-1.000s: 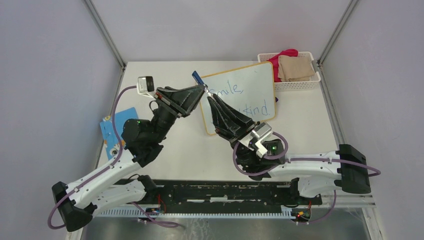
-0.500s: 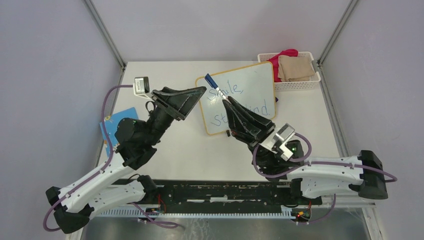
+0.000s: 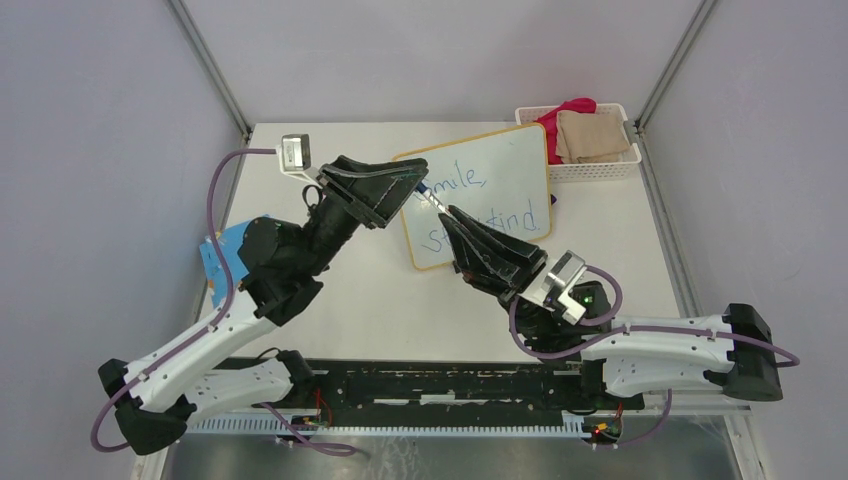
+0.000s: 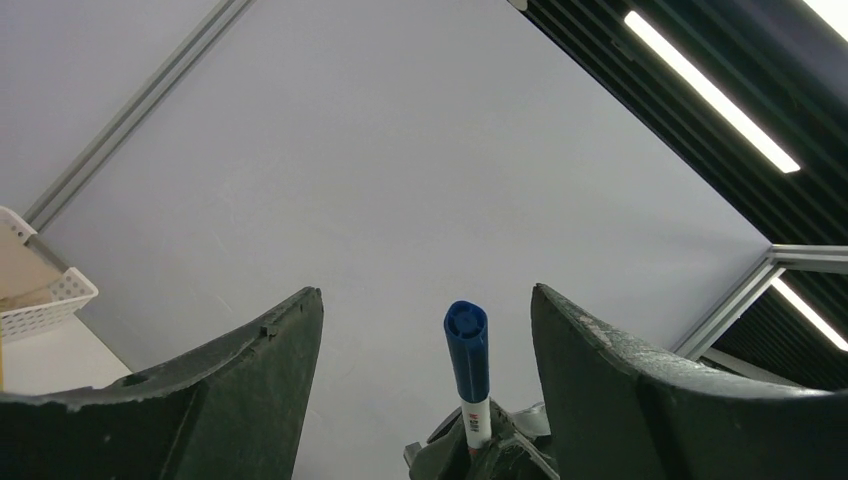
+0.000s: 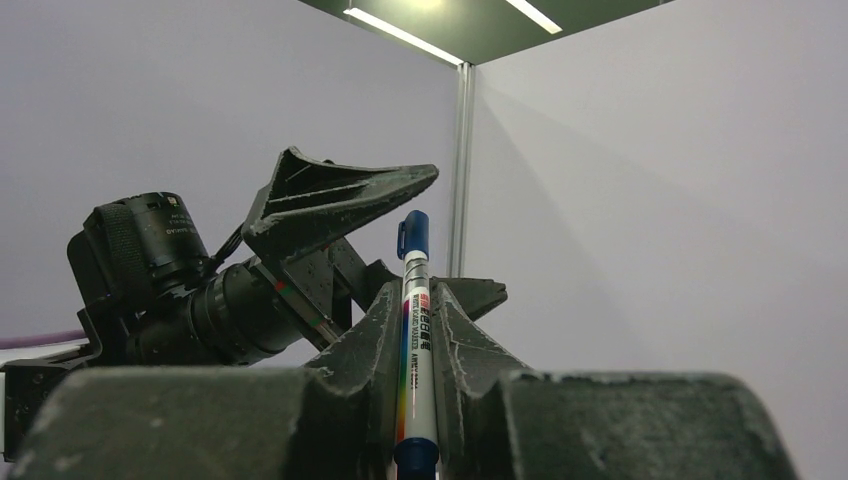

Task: Write a sentence on the whiteboard
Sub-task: Close the whiteboard marker at the center of the board.

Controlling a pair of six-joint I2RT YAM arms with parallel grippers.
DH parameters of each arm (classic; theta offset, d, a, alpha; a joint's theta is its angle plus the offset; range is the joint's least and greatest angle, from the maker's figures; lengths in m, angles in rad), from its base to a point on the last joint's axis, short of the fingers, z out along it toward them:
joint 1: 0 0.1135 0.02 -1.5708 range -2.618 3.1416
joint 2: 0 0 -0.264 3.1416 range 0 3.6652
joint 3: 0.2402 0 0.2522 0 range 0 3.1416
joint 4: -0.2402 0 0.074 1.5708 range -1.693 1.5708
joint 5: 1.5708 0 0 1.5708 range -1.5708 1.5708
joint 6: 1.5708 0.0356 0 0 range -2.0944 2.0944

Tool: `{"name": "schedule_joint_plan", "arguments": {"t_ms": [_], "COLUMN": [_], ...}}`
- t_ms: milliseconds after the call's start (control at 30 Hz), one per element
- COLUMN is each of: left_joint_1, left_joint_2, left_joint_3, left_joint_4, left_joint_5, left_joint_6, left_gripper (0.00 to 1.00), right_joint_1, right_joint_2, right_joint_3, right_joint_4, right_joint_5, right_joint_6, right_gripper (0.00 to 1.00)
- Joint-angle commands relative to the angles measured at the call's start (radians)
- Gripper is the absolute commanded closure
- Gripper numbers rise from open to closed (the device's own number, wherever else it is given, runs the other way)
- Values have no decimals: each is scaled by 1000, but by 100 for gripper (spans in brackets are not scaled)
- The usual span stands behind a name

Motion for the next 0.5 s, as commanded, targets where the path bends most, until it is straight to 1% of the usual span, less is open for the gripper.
{"name": "schedule_joint_plan", "arguments": {"t_ms": [0, 67, 167, 333, 467], "left_joint_1": [0, -1, 0, -1, 0], "left_joint_2": [0, -1, -5, -21, -41], "left_joint_3": [30, 24, 19, 7, -13], "left_joint_4": [33, 43, 49, 46, 38], "left_joint_5": [39, 43, 45, 36, 8], "left_joint_6": [35, 30, 26, 24, 21], "left_gripper": [22, 28, 33, 37, 48], "right_joint_1": [-1, -2, -1, -2, -2], "right_joint_2": [-22, -22, -20, -18, -12], "right_joint_3": [0, -1, -1, -2, 2], "right_joint_4": [18, 19, 22, 29, 27], "right_joint_5": [-13, -10, -5, 4, 5], "right_joint_6": [14, 10, 4, -2, -5], "right_gripper": [100, 100, 100, 100, 100]}}
